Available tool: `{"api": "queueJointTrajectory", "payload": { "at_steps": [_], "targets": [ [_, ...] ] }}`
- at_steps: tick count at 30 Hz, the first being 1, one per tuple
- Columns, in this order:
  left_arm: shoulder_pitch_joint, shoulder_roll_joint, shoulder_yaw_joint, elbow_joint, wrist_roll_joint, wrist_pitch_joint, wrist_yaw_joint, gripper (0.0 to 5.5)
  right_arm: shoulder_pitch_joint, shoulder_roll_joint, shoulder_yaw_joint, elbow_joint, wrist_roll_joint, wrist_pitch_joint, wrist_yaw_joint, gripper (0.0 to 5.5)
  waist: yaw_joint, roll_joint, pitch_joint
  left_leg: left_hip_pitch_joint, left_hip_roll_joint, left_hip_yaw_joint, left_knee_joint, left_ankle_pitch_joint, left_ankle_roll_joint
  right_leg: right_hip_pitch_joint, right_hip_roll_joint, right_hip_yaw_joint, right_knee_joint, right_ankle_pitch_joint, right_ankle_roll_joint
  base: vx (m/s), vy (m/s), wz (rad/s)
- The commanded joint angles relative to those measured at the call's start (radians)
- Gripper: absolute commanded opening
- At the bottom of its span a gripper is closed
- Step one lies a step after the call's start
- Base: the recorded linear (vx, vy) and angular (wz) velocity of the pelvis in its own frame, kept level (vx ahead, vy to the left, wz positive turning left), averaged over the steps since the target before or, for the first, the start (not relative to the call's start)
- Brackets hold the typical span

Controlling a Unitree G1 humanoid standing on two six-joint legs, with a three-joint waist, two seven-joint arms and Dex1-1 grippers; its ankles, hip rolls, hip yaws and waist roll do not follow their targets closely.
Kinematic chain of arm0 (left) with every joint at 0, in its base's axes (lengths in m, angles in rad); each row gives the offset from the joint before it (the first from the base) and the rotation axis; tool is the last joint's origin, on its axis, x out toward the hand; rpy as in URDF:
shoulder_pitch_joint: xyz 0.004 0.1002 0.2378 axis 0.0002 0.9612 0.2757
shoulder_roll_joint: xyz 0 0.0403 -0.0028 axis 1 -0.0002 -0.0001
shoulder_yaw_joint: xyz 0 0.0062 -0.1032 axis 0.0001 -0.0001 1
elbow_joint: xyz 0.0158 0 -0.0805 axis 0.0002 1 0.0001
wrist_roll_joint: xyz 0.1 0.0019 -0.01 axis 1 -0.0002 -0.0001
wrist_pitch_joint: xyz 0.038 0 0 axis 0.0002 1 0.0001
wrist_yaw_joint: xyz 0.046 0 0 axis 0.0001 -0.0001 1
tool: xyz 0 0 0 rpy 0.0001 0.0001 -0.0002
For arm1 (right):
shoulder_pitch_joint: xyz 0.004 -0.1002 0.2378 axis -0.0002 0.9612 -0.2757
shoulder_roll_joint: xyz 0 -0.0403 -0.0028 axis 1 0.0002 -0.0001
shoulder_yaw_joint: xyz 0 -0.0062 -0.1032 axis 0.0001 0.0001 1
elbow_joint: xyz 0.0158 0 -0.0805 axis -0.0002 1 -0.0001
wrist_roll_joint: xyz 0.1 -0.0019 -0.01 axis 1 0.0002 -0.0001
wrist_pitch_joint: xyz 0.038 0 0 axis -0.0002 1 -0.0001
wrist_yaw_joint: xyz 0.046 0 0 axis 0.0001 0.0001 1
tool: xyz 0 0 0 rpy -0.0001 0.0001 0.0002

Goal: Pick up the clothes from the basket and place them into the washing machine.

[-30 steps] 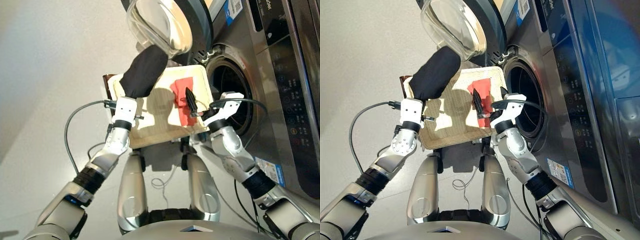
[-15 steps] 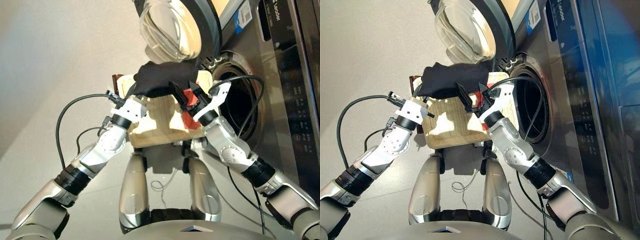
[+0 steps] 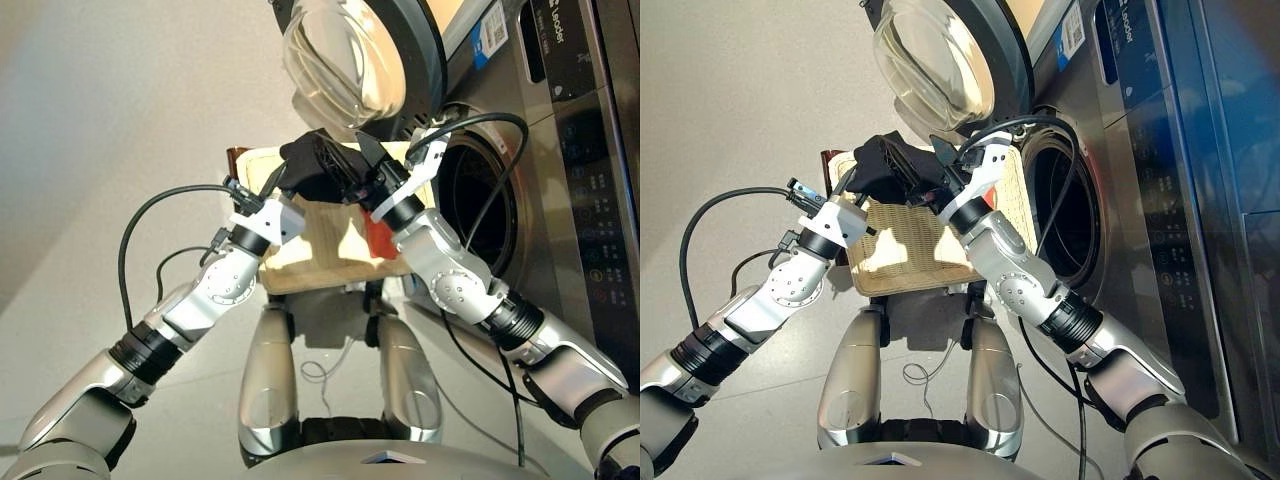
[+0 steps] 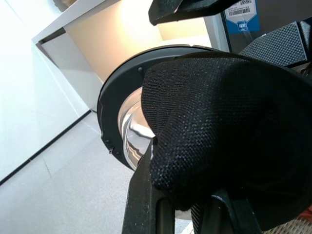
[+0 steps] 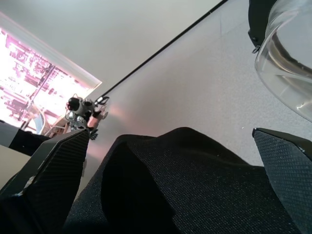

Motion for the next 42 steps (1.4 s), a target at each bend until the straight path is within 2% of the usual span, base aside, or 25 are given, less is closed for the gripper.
{"api": "queueJointTrajectory", "payload": {
  "at_steps": [1, 6, 9, 14, 15, 16, 17, 18, 19, 24, 27, 36, 42],
  "targets": [
    [-0.052, -0.009, -0.026, -0.198, 0.026, -0.098, 0.013, 0.00, -0.073, 0.006, -0.023, -0.108, 0.013, -0.044, 0.035, 5.50, 0.022, 0.048, -0.031, 0.030, -0.044, 0.031, -0.077, 0.068, 0.007, -0.019, -0.037, 0.036, 0.162, -0.129, 0.045, 0.000, 0.000, 0.000],
    [-0.051, 0.006, -0.013, -0.220, 0.020, -0.107, 0.014, 0.00, -0.075, -0.051, -0.016, -0.090, -0.094, -0.020, 0.038, 5.50, 0.023, 0.048, -0.028, 0.026, -0.045, 0.031, -0.077, 0.070, 0.007, -0.022, -0.040, 0.036, 0.165, -0.126, 0.048, 0.000, 0.000, 0.000],
    [-0.046, 0.061, 0.012, -0.263, 0.019, -0.129, 0.012, 0.00, -0.087, -0.226, -0.016, -0.101, -0.300, 0.025, 0.053, 5.50, 0.017, 0.041, -0.022, 0.028, -0.046, 0.027, -0.069, 0.064, 0.004, -0.016, -0.043, 0.032, 0.169, -0.134, 0.052, 0.000, 0.000, 0.000],
    [-0.033, 0.131, 0.044, -0.309, 0.034, -0.147, 0.017, 0.00, -0.063, -0.393, -0.050, -0.153, -0.509, 0.035, 0.040, 5.50, 0.003, 0.028, -0.023, 0.027, -0.045, 0.028, -0.073, 0.069, 0.004, -0.015, -0.041, 0.032, 0.164, -0.126, 0.056, 0.000, 0.000, 0.000],
    [-0.032, 0.131, 0.044, -0.311, 0.034, -0.146, 0.017, 0.00, -0.059, -0.394, -0.052, -0.157, -0.511, 0.037, 0.038, 5.50, 0.003, 0.028, -0.023, 0.028, -0.045, 0.028, -0.073, 0.069, 0.004, -0.015, -0.041, 0.032, 0.165, -0.126, 0.056, 0.000, 0.000, 0.000],
    [-0.021, 0.153, 0.064, -0.323, 0.041, -0.151, 0.013, 0.00, -0.066, -0.461, -0.079, -0.207, -0.692, 0.047, 0.035, 5.50, -0.004, 0.022, -0.023, 0.029, -0.045, 0.028, -0.070, 0.066, 0.004, -0.015, -0.039, 0.035, 0.166, -0.127, 0.057, 0.000, 0.000, 0.000],
    [-0.018, 0.158, 0.068, -0.328, 0.041, -0.151, 0.009, 0.00, -0.072, -0.478, -0.091, -0.223, -0.772, 0.062, 0.027, 5.50, -0.007, 0.020, -0.024, 0.027, -0.045, 0.028, -0.068, 0.066, 0.005, -0.016, -0.038, 0.035, 0.166, -0.127, 0.057, 0.000, 0.000, 0.000],
    [-0.018, 0.158, 0.069, -0.328, 0.041, -0.151, 0.008, 0.00, -0.069, -0.478, -0.093, -0.226, -0.776, 0.064, 0.025, 5.50, -0.007, 0.020, -0.024, 0.027, -0.045, 0.028, -0.067, 0.065, 0.005, -0.016, -0.038, 0.035, 0.167, -0.127, 0.057, 0.000, 0.000, 0.000],
    [-0.009, 0.162, 0.083, -0.336, 0.041, -0.148, -0.003, 0.00, -0.102, -0.502, -0.122, -0.250, -0.939, 0.099, 0.011, 5.50, -0.014, 0.016, -0.023, 0.028, -0.044, 0.029, -0.063, 0.061, 0.007, -0.018, -0.035, 0.039, 0.170, -0.128, 0.057, 0.000, 0.000, 0.000],
    [-0.016, 0.144, 0.088, -0.341, 0.033, -0.140, -0.046, 0.00, -0.102, -0.473, -0.179, -0.296, -1.118, 0.132, 0.025, 5.50, -0.019, 0.015, -0.027, 0.024, -0.044, 0.028, -0.059, 0.057, 0.011, -0.024, -0.033, 0.043, 0.168, -0.126, 0.055, 0.000, 0.000, 0.000],
    [-0.023, 0.115, 0.099, -0.336, 0.031, -0.131, -0.077, 0.00, -0.085, -0.415, -0.204, -0.292, -1.236, 0.165, 0.059, 5.50, -0.020, 0.018, -0.028, 0.022, -0.046, 0.025, -0.057, 0.054, 0.014, -0.025, -0.032, 0.046, 0.169, -0.127, 0.052, 0.000, 0.000, 0.000],
    [-0.049, 0.043, 0.110, -0.310, 0.016, -0.116, -0.108, 0.00, -0.101, -0.257, -0.180, -0.239, -1.328, 0.198, 0.109, 5.50, -0.014, 0.023, -0.029, 0.016, -0.047, 0.026, -0.053, 0.052, 0.018, -0.031, -0.034, 0.050, 0.173, -0.130, 0.044, 0.000, 0.000, 0.000],
    [-0.056, 0.024, 0.116, -0.304, 0.012, -0.110, -0.117, 0.00, -0.135, -0.186, -0.152, -0.184, -1.350, 0.216, 0.125, 5.50, -0.006, 0.026, -0.025, 0.010, -0.048, 0.024, -0.048, 0.053, 0.018, -0.034, -0.034, 0.051, 0.174, -0.130, 0.041, 0.000, 0.000, 0.000]
  ]
}}
